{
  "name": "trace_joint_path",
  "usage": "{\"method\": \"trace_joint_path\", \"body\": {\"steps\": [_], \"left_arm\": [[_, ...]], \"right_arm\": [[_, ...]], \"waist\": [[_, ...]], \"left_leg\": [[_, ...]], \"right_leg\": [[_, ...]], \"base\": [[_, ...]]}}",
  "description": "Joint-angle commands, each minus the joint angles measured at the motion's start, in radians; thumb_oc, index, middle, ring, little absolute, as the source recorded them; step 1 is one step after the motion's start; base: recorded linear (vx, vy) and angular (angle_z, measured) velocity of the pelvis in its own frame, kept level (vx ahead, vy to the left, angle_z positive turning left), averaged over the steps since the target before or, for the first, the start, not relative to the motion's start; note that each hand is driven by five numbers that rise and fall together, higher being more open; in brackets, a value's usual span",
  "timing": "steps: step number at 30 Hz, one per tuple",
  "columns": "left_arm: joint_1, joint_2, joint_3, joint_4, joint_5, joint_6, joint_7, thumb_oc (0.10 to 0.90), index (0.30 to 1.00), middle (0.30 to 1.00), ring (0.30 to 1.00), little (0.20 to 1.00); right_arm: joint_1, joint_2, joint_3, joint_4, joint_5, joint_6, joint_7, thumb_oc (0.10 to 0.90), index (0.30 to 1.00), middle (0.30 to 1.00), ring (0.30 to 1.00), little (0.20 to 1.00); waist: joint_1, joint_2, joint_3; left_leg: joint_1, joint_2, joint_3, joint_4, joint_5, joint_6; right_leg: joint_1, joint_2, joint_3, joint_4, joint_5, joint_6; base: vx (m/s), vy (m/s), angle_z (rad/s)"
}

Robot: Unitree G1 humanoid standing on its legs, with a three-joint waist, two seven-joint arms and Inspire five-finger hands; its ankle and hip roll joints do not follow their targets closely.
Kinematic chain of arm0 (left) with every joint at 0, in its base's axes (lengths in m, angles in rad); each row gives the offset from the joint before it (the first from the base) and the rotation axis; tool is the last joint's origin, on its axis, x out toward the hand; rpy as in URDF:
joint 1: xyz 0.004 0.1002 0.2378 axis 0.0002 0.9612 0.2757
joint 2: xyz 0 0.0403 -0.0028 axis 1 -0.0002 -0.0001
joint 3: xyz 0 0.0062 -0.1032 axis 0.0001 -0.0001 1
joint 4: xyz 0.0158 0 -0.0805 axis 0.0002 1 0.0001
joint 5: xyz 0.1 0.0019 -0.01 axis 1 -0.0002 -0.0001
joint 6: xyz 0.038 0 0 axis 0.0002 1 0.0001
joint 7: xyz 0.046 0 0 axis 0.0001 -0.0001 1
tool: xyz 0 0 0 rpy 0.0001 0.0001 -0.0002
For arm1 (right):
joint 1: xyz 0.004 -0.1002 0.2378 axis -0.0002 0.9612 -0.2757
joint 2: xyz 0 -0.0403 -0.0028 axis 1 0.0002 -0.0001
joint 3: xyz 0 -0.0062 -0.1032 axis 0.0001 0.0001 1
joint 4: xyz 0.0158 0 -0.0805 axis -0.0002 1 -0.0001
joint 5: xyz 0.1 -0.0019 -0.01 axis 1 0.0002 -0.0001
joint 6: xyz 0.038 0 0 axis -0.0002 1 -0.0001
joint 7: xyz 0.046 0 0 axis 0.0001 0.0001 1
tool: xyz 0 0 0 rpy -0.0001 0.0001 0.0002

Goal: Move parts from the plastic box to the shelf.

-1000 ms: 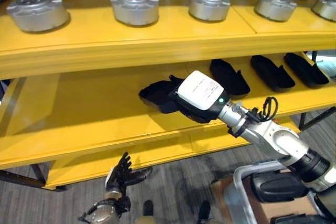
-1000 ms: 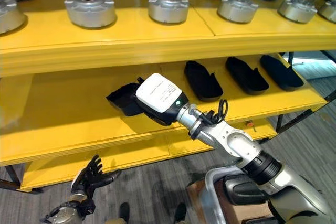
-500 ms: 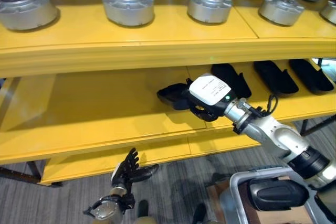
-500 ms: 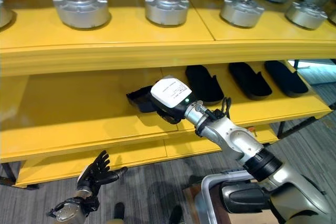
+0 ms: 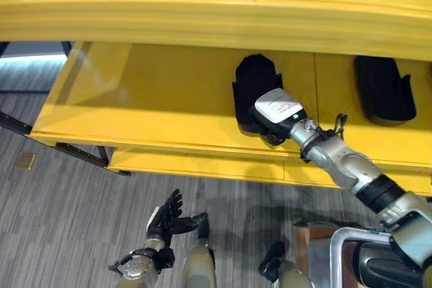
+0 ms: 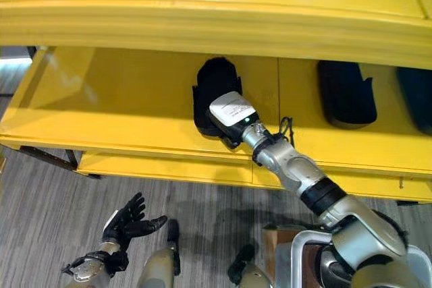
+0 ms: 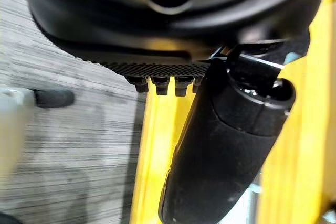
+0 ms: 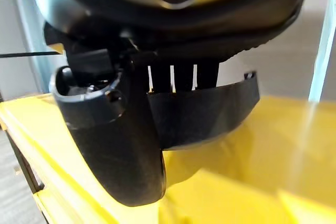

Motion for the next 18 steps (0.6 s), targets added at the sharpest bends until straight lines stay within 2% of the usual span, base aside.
{"method": "trace_joint_path", "body": {"steps": [1, 2, 12, 14, 18], "left_arm": [[-0.059, 0.056, 0.011, -0.104, -0.029, -0.104, -0.013, 0.9, 1.0, 1.0, 1.0, 1.0], [-0.069, 0.066, 0.009, -0.107, -0.023, -0.108, -0.009, 0.9, 1.0, 1.0, 1.0, 1.0], [-0.089, 0.083, -0.009, -0.12, -0.029, -0.117, -0.003, 0.9, 1.0, 1.0, 1.0, 1.0], [-0.095, 0.081, -0.007, -0.122, -0.031, -0.119, 0.001, 0.9, 1.0, 1.0, 1.0, 1.0], [-0.1, 0.084, -0.004, -0.13, -0.03, -0.123, 0.001, 0.9, 1.0, 1.0, 1.0, 1.0]], "right_arm": [[-0.112, -0.022, -0.094, -0.038, 0.102, 0.026, -0.098, 0.4, 0.3, 0.3, 0.3, 0.3], [-0.107, -0.039, -0.126, -0.018, 0.108, 0.041, -0.121, 0.4, 0.3, 0.3, 0.3, 0.3], [-0.2, -0.075, -0.199, 0.074, 0.133, 0.088, -0.196, 0.4, 0.3, 0.3, 0.3, 0.3], [-0.204, -0.065, -0.226, 0.092, 0.166, 0.093, -0.214, 0.4, 0.3, 0.3, 0.3, 0.3], [-0.243, -0.095, -0.22, 0.11, 0.171, 0.099, -0.217, 0.4, 0.3, 0.3, 0.3, 0.3]], "waist": [[0.002, -0.021, -0.01], [-0.001, -0.012, 0.012], [-0.008, 0.003, 0.053], [-0.01, 0.004, 0.062], [-0.013, 0.008, 0.077]], "left_leg": [[0.026, 0.056, -0.055, 0.076, -0.088, -0.045], [-0.003, 0.043, -0.062, 0.093, -0.095, -0.043], [-0.052, 0.009, -0.059, 0.145, -0.13, -0.032], [-0.062, 0.007, -0.053, 0.16, -0.137, -0.032], [-0.078, 0.008, -0.053, 0.178, -0.143, -0.032]], "right_leg": [[0.07, -0.051, 0.021, -0.033, 0.038, 0.071], [0.052, -0.069, 0.021, -0.021, 0.041, 0.074], [-0.008, -0.104, 0.05, 0.02, 0.054, 0.083], [-0.022, -0.112, 0.059, 0.033, 0.057, 0.086], [-0.041, -0.118, 0.067, 0.047, 0.061, 0.089]], "base": [[-0.03, 0.091, 0.15], [-0.02, 0.065, 0.14], [-0.01, 0.066, 0.05], [-0.03, 0.057, -0.11], [-0.01, 0.02, -0.04]]}}
